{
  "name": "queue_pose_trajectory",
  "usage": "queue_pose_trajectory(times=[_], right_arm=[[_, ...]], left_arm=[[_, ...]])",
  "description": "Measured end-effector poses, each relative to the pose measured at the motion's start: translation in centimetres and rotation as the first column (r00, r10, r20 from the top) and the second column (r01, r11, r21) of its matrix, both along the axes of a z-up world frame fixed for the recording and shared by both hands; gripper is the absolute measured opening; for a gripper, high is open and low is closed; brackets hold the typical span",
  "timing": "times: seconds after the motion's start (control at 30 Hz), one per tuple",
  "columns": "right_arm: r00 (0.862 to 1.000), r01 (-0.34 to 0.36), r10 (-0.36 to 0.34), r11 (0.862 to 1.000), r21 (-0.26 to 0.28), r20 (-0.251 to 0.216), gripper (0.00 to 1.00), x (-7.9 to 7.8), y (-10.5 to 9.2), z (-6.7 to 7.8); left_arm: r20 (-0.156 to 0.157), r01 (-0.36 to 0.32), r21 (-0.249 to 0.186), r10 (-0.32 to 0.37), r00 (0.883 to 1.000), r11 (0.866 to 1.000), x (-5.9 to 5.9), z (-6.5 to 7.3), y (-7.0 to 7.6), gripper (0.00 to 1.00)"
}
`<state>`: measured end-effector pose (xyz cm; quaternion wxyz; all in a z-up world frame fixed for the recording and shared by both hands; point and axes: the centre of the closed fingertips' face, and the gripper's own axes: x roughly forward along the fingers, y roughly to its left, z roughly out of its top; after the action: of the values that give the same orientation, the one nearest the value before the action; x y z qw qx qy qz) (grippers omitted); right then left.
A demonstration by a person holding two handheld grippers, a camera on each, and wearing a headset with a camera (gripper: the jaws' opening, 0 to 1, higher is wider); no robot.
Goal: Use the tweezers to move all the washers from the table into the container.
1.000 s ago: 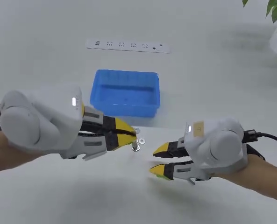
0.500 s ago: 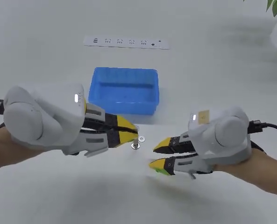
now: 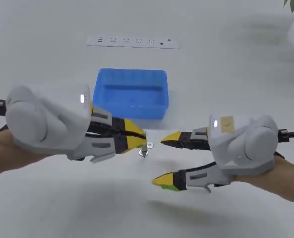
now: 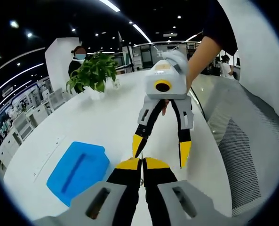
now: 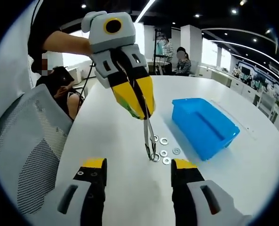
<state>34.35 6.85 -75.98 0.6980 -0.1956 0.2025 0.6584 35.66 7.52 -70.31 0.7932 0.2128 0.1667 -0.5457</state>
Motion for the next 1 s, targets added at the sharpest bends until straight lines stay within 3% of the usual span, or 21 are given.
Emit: queue_pose_trajectory(times=[0.13, 0.27, 0.37, 0.63, 1.0], right_arm=[[1.000, 0.023, -0.024, 0.999, 0.027, 0.010, 0.84, 0.46, 0.17, 0.49], [0.999, 0.039, -0.040, 0.999, 0.034, 0.019, 0.91, 0.76, 0.07, 0.73], [0.999, 0.053, -0.053, 0.997, 0.049, 0.001, 0.97, 0.80, -0.02, 0.94], [0.998, 0.061, -0.060, 0.997, 0.048, -0.015, 1.00, 0.57, -0.38, 0.94], [0.999, 0.046, -0.045, 0.998, 0.035, -0.024, 0.98, 0.30, -0.18, 0.76]], left_arm=[[-0.018, 0.006, 0.000, -0.006, 1.000, 1.000, -0.01, -0.01, 0.11, 0.05], [-0.032, 0.009, 0.003, -0.009, 0.999, 1.000, -0.01, -0.06, 0.25, 0.05], [-0.038, 0.010, 0.004, -0.010, 0.999, 1.000, -0.01, -0.10, 0.30, 0.05], [-0.050, 0.011, 0.016, -0.010, 0.999, 1.000, 0.01, -0.18, 0.51, 0.05], [-0.124, -0.006, 0.022, 0.009, 0.992, 1.000, 0.31, -0.31, 0.96, 0.05]])
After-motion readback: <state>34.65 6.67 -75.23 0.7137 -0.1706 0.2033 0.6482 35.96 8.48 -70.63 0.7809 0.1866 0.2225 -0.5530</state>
